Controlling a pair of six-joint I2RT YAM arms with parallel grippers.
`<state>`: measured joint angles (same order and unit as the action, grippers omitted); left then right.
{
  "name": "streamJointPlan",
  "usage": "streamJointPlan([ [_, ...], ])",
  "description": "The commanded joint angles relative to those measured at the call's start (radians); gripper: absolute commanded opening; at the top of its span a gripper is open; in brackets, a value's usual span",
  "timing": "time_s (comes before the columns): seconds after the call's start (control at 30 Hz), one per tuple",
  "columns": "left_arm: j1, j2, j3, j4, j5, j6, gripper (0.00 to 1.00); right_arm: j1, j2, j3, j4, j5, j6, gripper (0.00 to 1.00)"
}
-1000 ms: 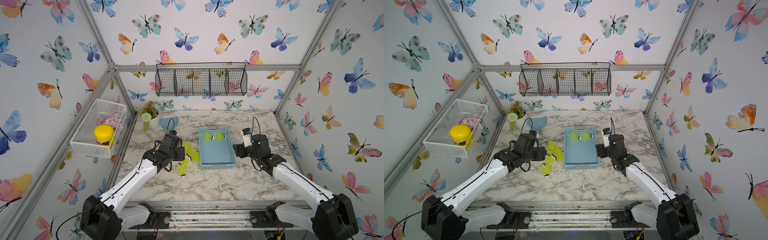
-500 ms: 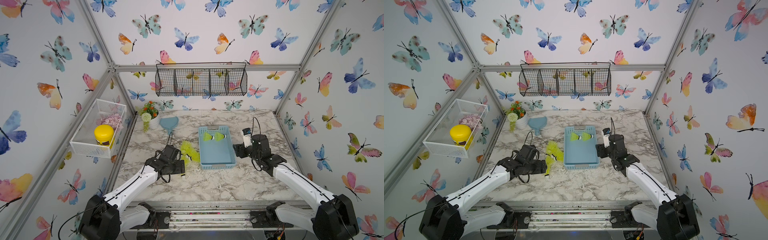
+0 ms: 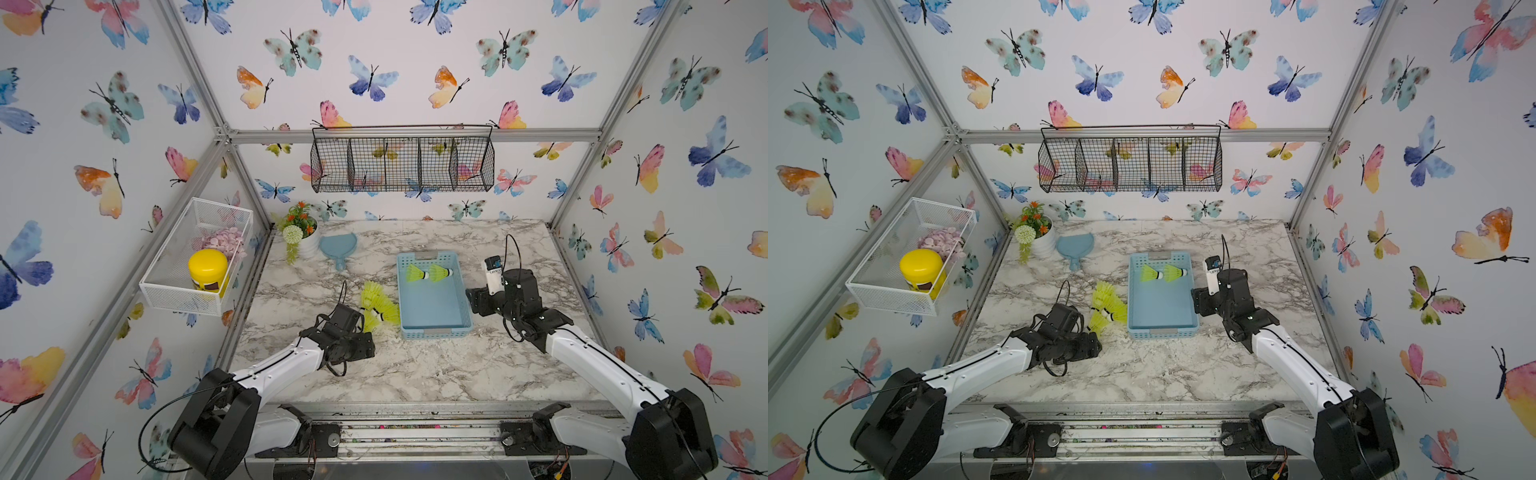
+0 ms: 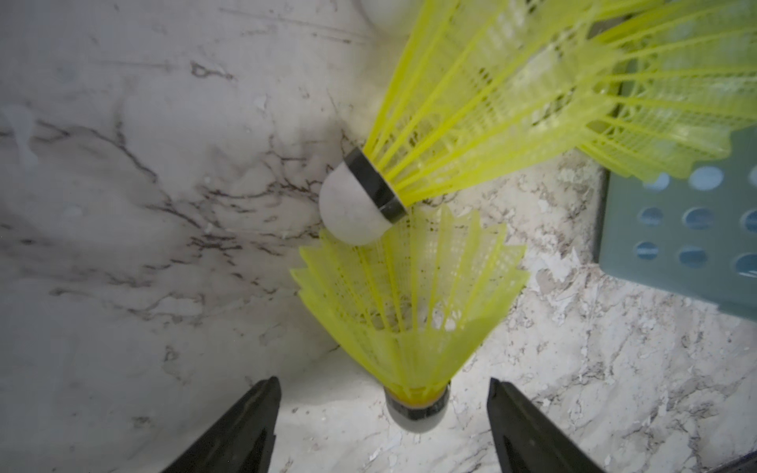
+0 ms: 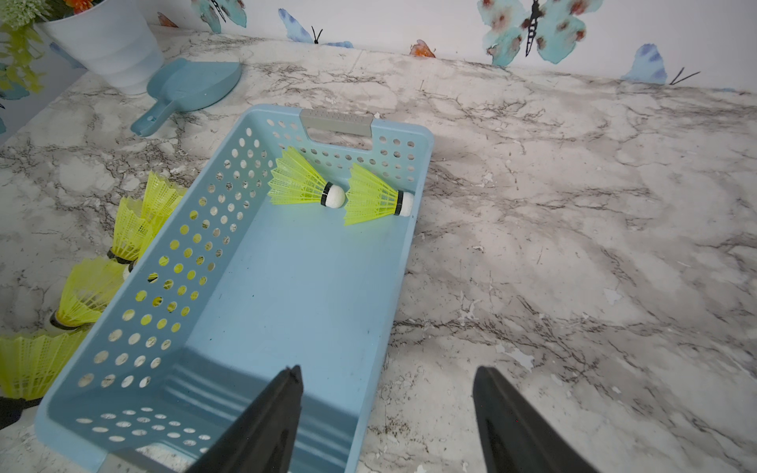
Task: Put the shuttlecocks into the storage box
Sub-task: Pick up the shuttlecock at the center of the board.
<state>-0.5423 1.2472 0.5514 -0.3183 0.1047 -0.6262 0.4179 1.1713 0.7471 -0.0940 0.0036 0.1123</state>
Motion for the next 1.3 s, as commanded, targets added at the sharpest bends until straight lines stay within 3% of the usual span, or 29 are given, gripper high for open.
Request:
streamJointPlan([
  [0.0, 0.002, 0.014, -0.012, 0.089, 0.012, -0.040, 0.82, -0.004, -0.004, 0.012, -0.013, 0.001, -0.003, 0.73],
  [0.27, 0.002, 0.092, 0.008, 0.127, -0.011, -0.056, 0.66, -0.004, -0.001, 0.017, -0.010, -0.018, 0.001, 0.73],
  [0.47, 0.002, 0.075, 0.003, 0.126, -0.047, -0.059, 0.50, -0.004, -0.002, 0.012, -0.005, -0.023, 0.001, 0.73],
  [0.57, 0.002, 0.071, 0.006, 0.117, -0.058, -0.061, 0.37, -0.004, 0.002, 0.013, -0.004, -0.029, 0.001, 0.73],
  [0.67, 0.001, 0.046, 0.004, 0.107, -0.084, -0.064, 0.33, -0.004, -0.001, 0.011, -0.003, -0.040, -0.001, 0.73],
  [0.93, 0.001, -0.079, 0.037, 0.018, -0.149, -0.073, 0.31, -0.003, -0.018, 0.014, 0.000, -0.160, -0.028, 0.73],
  [1.13, 0.001, -0.184, 0.141, -0.061, -0.180, -0.075, 0.32, -0.002, 0.005, 0.035, 0.017, -0.374, -0.042, 0.73],
  [1.27, 0.001, -0.225, 0.191, 0.012, -0.151, -0.063, 0.32, 0.004, 0.037, 0.046, 0.053, -0.502, -0.025, 0.72],
])
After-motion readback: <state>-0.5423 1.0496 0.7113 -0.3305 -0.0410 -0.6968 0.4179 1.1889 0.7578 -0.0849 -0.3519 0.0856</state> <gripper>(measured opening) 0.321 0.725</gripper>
